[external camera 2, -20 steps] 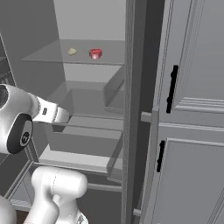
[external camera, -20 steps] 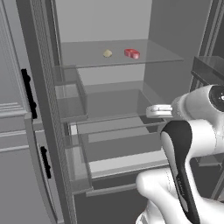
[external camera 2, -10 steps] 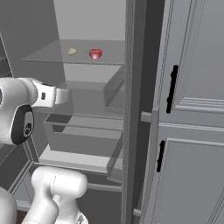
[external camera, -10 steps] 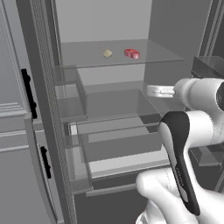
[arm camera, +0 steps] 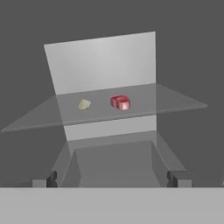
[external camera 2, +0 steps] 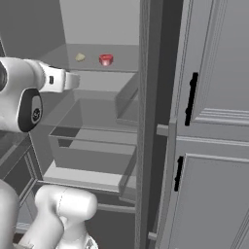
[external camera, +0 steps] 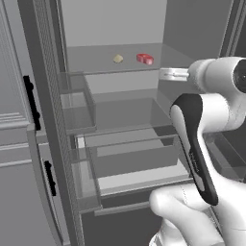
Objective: Place one garlic and one steak in each tupperware on the nearby counter, to pack two identical lunches.
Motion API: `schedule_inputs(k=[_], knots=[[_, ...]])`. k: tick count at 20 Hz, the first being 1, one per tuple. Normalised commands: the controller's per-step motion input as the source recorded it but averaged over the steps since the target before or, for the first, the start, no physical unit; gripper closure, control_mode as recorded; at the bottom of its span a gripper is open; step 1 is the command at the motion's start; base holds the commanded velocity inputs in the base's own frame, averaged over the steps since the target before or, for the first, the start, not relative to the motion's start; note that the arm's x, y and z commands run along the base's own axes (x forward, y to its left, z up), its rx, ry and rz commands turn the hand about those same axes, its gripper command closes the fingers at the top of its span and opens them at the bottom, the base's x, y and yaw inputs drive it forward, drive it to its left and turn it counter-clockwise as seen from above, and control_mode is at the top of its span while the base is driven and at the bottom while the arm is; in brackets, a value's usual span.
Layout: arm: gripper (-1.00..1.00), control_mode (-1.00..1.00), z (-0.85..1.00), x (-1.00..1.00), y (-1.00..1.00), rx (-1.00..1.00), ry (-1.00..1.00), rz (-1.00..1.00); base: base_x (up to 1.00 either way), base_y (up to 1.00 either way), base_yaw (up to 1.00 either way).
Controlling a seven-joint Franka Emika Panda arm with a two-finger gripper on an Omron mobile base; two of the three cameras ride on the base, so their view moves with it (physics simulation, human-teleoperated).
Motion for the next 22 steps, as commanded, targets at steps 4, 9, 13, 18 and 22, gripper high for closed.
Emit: schedule_inputs(k=[4, 9, 13, 18, 22], knots=[[-1.00, -1.00, 0.00, 0.32, 0.00, -0.01, 0.01, 0.01, 0.00, 0.00, 0.00], [-1.00, -1.00, 0.00, 0.46, -0.03, -0.07, 0.08, 0.07, 0.00, 0.00, 0.00], [-1.00, -1.00, 0.00, 0.38, -0.14, -0.11, 0.14, 0.08, 0.00, 0.00, 0.00], [-1.00, -1.00, -0.03, 0.50, -0.24, 0.00, 0.02, -0.02, 0.00, 0.00, 0.00], [-1.00, -1.00, -0.16, 0.70, -0.08, 0.00, 0.03, -0.04, 0.00, 0.00, 0.00]])
